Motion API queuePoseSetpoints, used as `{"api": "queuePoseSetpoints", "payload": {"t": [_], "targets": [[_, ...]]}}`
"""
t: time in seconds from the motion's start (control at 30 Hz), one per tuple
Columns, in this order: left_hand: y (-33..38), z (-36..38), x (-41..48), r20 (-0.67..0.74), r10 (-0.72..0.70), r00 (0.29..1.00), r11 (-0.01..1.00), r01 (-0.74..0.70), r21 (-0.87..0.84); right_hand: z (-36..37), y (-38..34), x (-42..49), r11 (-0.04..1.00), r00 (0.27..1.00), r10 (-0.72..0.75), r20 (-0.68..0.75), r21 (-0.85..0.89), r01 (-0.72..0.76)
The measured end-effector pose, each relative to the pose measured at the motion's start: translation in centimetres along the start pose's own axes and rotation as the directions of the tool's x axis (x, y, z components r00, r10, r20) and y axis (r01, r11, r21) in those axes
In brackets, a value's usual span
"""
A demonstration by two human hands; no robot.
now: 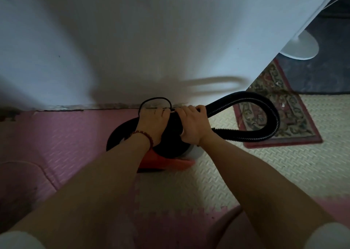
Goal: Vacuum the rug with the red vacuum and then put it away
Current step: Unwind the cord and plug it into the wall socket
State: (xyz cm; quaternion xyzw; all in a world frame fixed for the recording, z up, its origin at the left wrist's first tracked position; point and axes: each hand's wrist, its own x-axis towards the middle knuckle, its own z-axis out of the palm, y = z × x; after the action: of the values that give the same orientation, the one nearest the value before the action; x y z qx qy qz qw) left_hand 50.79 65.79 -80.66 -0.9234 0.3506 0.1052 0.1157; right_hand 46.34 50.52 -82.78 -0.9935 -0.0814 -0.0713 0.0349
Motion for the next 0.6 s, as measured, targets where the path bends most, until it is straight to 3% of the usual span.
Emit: {"api": "queuePoseSetpoints", "payload": {"t": [0.17, 0.37, 0.6], "targets": [[0.5, 1.3, 1.2, -0.036, 0.016, 0.999, 0.999, -0.017, -0.029, 1.3, 0.7, -0.3, 0.999, 0.996, 0.040, -0.075, 0.001, -0.040], [-0.4, 2.2, 2.3, -0.039, 0.060, 0.997, 0.989, -0.064, -0.132, 2.0, 1.3, 0.4, 1.000, 1.000, 0.017, 0.005, 0.009, -0.018], [-0.8, 3.0, 3.4, -0.175, 0.100, 0.979, 0.978, -0.130, -0.165, 3.6, 1.9, 0.6, 0.999, 0.988, 0.023, -0.154, 0.028, -0.019]]}}
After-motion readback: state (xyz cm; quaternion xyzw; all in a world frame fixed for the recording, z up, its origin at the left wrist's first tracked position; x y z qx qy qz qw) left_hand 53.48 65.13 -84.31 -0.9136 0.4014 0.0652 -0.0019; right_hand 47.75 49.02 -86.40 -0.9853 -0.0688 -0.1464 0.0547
